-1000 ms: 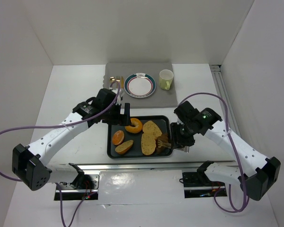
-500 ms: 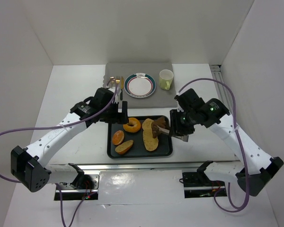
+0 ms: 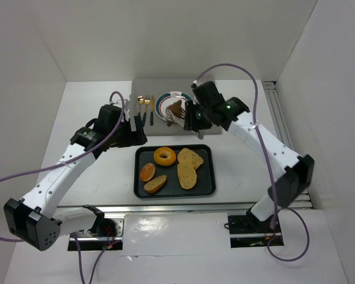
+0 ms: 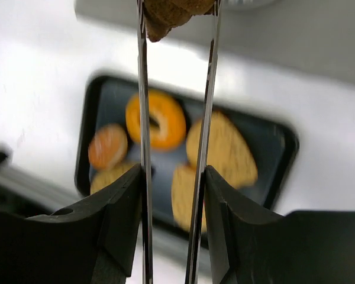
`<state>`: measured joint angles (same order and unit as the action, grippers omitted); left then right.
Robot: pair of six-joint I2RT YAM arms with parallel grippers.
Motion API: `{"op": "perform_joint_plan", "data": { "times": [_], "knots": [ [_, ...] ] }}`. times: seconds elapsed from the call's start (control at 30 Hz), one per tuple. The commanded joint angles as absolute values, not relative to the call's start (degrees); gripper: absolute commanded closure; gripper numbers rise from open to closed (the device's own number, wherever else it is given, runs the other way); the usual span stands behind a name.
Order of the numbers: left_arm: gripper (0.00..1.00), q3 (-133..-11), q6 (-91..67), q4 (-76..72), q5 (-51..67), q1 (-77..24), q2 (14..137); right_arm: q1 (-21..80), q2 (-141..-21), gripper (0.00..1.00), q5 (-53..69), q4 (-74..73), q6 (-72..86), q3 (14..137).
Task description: Place the bread
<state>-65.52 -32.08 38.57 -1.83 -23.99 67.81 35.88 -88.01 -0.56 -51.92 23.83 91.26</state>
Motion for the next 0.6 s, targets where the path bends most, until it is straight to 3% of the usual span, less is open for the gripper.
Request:
{"op": "perform_joint_plan", "data": {
  "times": [0.0,0.17,0.37,0.57],
  "knots": [
    [0.01,-66.09,-32.96,38.67,-1.77,-22.24,65.57,33.67,-95.69,0.66,-3.52,-37.37,20.04,98.24],
    [0.01,-68.38,-33.49,39.29,0.09,-20.83,66.97,29.36,-108.87,0.65,-2.64,-32.18,20.65,106.69],
    [0.01,-68.38,-33.4,40.42,0.09,-19.69,66.36,26.81,-114.78,0.63,0.26,-27.07,21.88,107.23],
    [0.01,-67.33,-32.87,40.43,0.62,-19.16,65.83,25.66,-117.15,0.43,0.79,-26.54,22.41,107.23]
  ]
}}
